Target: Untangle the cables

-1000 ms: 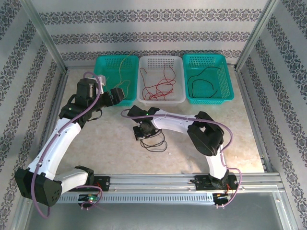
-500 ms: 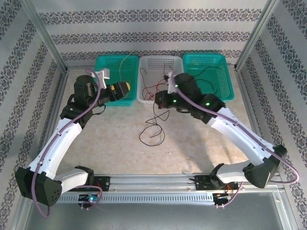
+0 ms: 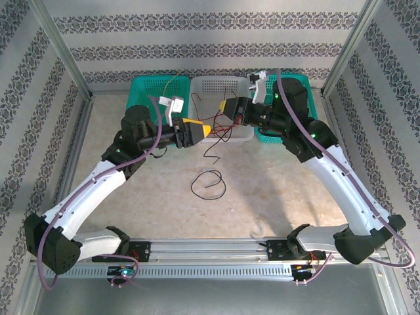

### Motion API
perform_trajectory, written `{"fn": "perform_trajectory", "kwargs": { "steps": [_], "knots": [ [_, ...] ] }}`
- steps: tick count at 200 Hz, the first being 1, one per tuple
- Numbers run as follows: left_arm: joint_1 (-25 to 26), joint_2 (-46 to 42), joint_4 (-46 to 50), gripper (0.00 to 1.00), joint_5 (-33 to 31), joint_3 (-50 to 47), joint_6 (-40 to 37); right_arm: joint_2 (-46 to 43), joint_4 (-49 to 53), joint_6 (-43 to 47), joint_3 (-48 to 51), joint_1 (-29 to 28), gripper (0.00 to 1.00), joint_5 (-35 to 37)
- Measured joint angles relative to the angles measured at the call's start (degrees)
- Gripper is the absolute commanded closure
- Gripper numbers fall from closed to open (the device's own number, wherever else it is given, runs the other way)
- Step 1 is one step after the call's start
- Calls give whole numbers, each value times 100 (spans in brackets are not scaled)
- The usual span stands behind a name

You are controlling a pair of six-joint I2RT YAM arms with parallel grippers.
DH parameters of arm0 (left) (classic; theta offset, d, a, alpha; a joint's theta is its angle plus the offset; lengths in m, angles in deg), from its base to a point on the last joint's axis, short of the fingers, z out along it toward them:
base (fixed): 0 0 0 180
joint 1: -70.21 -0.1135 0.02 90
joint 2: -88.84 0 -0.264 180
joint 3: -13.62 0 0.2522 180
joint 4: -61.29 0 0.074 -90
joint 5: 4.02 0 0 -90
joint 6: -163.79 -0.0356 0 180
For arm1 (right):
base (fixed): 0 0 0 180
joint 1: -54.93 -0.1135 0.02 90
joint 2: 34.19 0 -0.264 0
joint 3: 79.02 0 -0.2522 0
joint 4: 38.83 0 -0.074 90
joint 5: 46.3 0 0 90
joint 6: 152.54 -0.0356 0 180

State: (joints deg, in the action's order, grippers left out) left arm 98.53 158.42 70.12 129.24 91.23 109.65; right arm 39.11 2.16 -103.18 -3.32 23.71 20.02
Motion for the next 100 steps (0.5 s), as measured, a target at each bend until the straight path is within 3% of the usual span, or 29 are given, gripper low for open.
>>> {"fn": "perform_trajectory", "kwargs": {
  "steps": [100],
  "knots": [
    [378,271,345,33,11,125,-505,-26,-7,2,-396,114,100,-28]
  ]
}}
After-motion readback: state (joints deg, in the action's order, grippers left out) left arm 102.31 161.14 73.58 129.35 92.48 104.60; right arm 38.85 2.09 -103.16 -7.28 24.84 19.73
